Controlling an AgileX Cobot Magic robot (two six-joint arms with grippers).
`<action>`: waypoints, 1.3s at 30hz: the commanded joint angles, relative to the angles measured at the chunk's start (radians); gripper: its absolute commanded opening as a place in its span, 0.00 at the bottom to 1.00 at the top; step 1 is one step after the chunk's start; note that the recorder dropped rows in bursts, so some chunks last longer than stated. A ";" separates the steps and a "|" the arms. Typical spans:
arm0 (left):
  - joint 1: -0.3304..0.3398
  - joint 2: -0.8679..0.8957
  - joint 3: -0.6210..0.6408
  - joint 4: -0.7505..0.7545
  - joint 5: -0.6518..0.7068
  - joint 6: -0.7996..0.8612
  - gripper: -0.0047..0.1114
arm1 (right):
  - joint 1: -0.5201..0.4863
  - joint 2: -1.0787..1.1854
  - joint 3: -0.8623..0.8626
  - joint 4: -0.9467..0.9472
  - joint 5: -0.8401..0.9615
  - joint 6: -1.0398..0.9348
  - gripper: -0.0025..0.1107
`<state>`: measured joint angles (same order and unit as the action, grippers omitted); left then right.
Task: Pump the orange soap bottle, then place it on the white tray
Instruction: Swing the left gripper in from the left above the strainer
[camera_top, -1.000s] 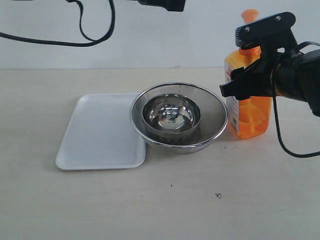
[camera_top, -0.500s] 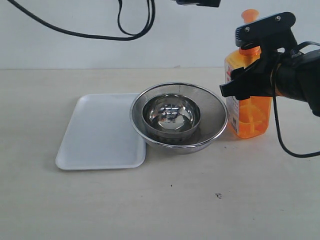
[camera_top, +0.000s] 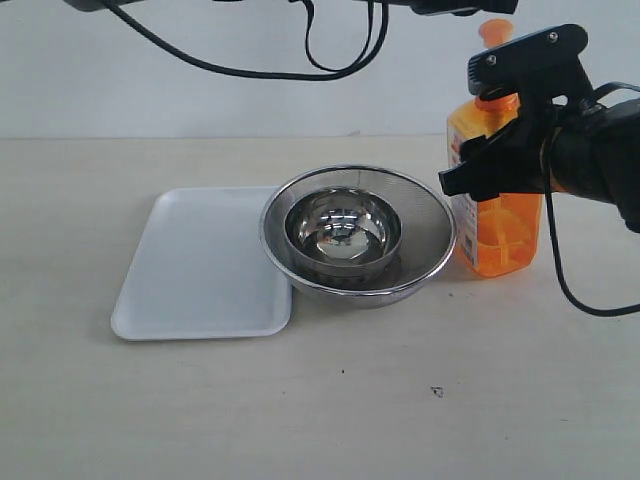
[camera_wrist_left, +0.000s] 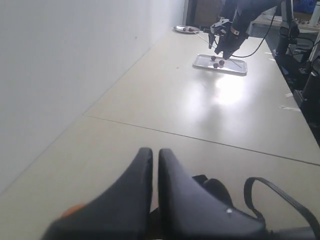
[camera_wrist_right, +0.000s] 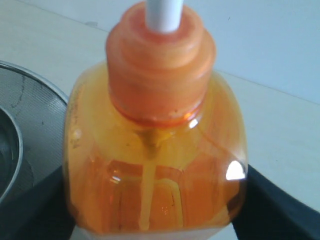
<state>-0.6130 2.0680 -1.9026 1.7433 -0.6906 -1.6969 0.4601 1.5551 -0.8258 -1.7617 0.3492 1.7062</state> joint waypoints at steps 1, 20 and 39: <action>-0.011 0.017 -0.009 0.001 0.007 -0.020 0.08 | -0.001 0.005 0.011 0.017 -0.025 -0.015 0.02; -0.038 0.029 -0.007 0.001 0.116 -0.029 0.08 | -0.001 0.005 0.011 0.017 -0.020 -0.022 0.02; -0.047 0.033 0.056 0.001 0.134 0.014 0.08 | -0.001 0.005 0.011 0.017 -0.012 -0.033 0.02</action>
<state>-0.6591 2.0969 -1.8596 1.7364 -0.5718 -1.7043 0.4601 1.5551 -0.8258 -1.7617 0.3510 1.6828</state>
